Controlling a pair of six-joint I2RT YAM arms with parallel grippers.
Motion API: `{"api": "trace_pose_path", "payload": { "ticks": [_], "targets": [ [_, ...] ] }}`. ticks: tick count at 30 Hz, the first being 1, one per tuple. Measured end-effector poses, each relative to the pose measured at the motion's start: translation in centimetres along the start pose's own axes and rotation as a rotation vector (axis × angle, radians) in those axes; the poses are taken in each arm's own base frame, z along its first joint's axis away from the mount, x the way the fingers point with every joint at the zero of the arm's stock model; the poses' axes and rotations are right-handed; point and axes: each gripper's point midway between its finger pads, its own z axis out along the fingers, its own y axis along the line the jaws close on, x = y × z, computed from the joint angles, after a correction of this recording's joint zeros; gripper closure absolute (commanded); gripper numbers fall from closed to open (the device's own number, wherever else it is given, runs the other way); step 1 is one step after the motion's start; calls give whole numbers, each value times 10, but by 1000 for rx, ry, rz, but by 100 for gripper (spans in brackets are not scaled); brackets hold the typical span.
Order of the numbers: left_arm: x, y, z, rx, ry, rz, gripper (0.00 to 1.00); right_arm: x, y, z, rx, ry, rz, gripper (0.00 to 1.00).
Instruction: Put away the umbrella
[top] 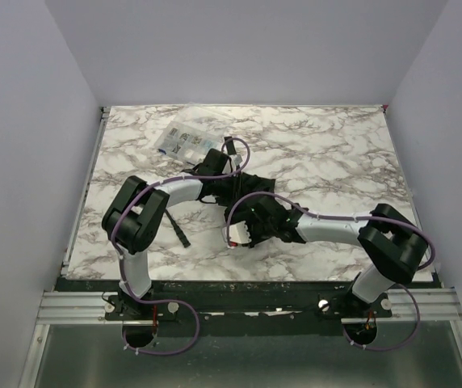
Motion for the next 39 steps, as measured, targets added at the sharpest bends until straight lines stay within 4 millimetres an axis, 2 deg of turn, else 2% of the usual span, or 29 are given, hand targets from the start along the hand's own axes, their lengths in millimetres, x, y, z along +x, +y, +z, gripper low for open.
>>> {"api": "trace_pose_path", "payload": {
  "ticks": [12, 21, 25, 30, 39],
  "targets": [
    [0, -2, 0, 15, 26, 55, 59, 0, 3, -1, -129, -72, -24, 64],
    [0, -3, -1, 40, 28, 60, 52, 1, 7, -3, -235, -86, -7, 62],
    [1, -5, -5, 79, 32, 22, 47, 2, 12, -6, -256, -89, -11, 61],
    [-2, -9, -12, 142, 39, -55, 35, 5, 15, -9, -264, -97, 5, 61],
    [-4, -16, -25, 236, 34, -157, 33, 11, 19, -13, -288, -102, 54, 61]
  ]
}}
